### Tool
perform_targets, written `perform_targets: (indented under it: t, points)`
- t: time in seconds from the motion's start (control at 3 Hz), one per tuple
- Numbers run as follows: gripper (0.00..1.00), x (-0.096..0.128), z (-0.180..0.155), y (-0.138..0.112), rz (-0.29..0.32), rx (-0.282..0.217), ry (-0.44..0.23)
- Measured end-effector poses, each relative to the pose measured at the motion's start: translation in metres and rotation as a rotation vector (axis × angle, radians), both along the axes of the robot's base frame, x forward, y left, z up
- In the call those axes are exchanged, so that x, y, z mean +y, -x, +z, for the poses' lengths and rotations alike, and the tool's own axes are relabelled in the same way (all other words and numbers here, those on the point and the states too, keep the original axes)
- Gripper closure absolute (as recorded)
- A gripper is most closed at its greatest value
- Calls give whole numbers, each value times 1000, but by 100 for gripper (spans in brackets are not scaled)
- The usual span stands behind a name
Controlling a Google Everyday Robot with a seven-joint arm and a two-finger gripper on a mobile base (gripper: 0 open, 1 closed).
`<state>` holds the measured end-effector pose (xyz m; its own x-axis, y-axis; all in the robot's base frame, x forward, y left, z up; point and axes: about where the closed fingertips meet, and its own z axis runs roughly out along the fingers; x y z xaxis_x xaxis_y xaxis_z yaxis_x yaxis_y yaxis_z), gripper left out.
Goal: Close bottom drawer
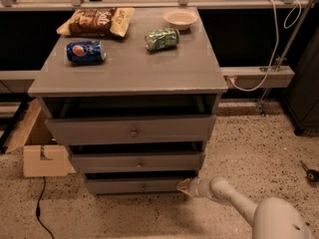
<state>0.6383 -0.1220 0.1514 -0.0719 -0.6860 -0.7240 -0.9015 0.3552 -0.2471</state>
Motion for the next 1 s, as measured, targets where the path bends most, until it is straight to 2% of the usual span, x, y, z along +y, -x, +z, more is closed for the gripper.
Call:
perform_targets:
  t: [0.33, 0.67, 1.0]
  points:
    - [100, -11, 5, 1, -5, -6, -6]
    - [100, -47, 17, 15, 25, 19, -38]
    - [100, -86, 33, 34, 89, 52, -71]
